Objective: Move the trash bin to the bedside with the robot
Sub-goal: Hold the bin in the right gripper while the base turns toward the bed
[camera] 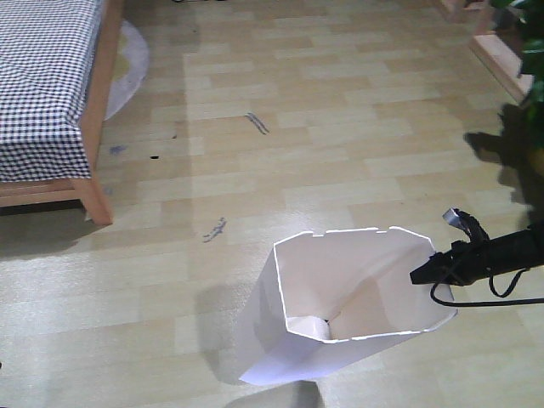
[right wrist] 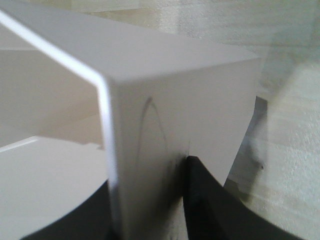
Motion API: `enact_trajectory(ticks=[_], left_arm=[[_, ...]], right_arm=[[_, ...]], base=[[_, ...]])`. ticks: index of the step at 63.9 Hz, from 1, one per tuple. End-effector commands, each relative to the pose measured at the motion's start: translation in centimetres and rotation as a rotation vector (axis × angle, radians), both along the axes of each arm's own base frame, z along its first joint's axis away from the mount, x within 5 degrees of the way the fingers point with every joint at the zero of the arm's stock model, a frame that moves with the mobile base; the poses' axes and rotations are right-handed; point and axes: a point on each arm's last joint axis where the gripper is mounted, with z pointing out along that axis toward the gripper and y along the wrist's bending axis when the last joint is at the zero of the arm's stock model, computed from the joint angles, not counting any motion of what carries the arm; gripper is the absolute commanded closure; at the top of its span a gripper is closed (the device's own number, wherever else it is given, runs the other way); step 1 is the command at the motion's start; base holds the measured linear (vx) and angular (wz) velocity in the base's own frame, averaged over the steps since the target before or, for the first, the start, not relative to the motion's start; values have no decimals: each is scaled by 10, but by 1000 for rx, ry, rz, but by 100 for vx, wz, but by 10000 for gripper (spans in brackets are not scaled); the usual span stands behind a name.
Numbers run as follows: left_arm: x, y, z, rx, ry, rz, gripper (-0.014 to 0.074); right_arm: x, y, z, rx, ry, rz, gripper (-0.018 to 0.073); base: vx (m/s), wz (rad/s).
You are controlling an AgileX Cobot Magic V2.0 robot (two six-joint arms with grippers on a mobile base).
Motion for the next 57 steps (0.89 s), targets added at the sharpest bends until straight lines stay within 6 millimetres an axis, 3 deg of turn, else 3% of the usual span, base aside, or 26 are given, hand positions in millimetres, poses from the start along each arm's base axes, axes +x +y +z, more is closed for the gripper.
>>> enact_trajectory(ticks=[1, 22, 57], left_arm=[[-1, 0, 15, -8, -101, -3, 603], [-1, 0, 15, -8, -101, -3, 603], [-1, 0, 15, -8, -101, -3, 603]], right_arm=[[13, 7, 50, 238, -62, -1, 564], [13, 7, 50, 238, -62, -1, 564], [13, 7, 50, 238, -62, -1, 564]], base=[[21, 38], [24, 21], [30, -2]])
